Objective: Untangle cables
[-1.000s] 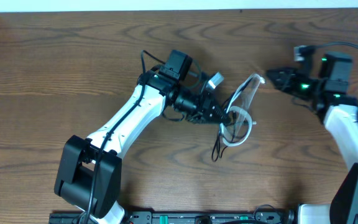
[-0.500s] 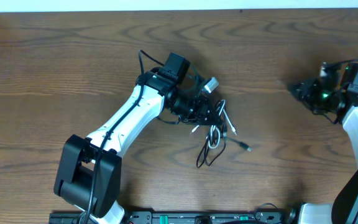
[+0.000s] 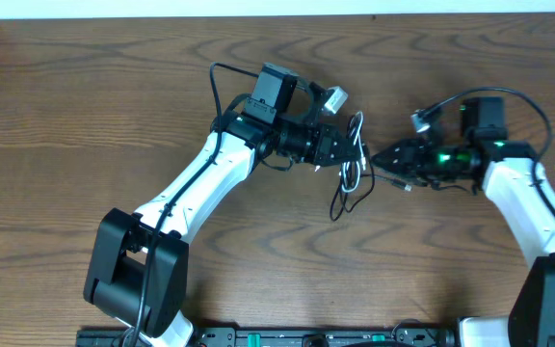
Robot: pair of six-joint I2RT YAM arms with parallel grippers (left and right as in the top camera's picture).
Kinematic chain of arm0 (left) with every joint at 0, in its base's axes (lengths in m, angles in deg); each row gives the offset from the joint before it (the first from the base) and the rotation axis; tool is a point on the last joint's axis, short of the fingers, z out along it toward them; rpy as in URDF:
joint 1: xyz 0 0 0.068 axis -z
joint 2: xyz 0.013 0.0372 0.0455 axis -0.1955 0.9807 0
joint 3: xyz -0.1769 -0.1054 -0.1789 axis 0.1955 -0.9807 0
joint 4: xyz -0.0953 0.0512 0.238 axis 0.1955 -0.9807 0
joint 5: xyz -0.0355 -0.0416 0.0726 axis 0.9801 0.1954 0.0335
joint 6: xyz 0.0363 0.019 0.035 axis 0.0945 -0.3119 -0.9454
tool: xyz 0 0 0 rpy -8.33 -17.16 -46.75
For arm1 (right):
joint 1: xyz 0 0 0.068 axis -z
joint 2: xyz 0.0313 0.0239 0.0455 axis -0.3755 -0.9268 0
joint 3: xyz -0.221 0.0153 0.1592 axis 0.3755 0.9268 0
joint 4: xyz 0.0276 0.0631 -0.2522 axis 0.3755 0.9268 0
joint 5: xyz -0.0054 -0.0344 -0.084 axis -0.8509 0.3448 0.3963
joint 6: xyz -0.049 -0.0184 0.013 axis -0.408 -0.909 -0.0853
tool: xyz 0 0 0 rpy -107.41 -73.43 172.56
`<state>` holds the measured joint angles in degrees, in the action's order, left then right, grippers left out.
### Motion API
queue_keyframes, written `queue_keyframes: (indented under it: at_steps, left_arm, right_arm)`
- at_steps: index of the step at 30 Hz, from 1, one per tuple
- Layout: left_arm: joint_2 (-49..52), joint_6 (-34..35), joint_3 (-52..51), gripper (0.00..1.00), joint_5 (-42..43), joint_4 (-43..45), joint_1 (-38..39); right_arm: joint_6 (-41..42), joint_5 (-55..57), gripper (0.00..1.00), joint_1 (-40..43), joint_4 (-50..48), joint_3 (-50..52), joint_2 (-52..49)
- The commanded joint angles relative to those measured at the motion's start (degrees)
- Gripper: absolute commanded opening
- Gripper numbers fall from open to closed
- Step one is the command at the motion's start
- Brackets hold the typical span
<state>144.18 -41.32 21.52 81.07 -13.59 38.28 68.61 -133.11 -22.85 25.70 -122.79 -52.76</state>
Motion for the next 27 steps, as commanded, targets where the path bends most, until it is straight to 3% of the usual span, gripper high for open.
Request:
queue_keyframes:
  at_steps: [1,12,20,27]
  left_arm:
    - [-0.79,3.72,0.39,0.08,0.13,1.84,-0.26]
    - [-0.79,4.11,0.39,0.07,0.13,2.6,-0.26]
    - [-0.79,4.13,0.39,0.07,0.13,3.21,-0.79]
    - [-0.79,4.11,0.39,0.07,0.37,3.21,-6.12]
  right_arm:
    - [4.44,3.8,0.38,-3.48,-0.72,-0.76,-1.81]
    - [14.62,15.8,0.19,-8.55,-4.87,-0.76,-8.2]
    - [12.81,21.62,0.1,-8.17,-3.89,-0.79,-12.48]
    - [8.09,34.01,0.13,-0.61,6.36,-0.92,-11.34]
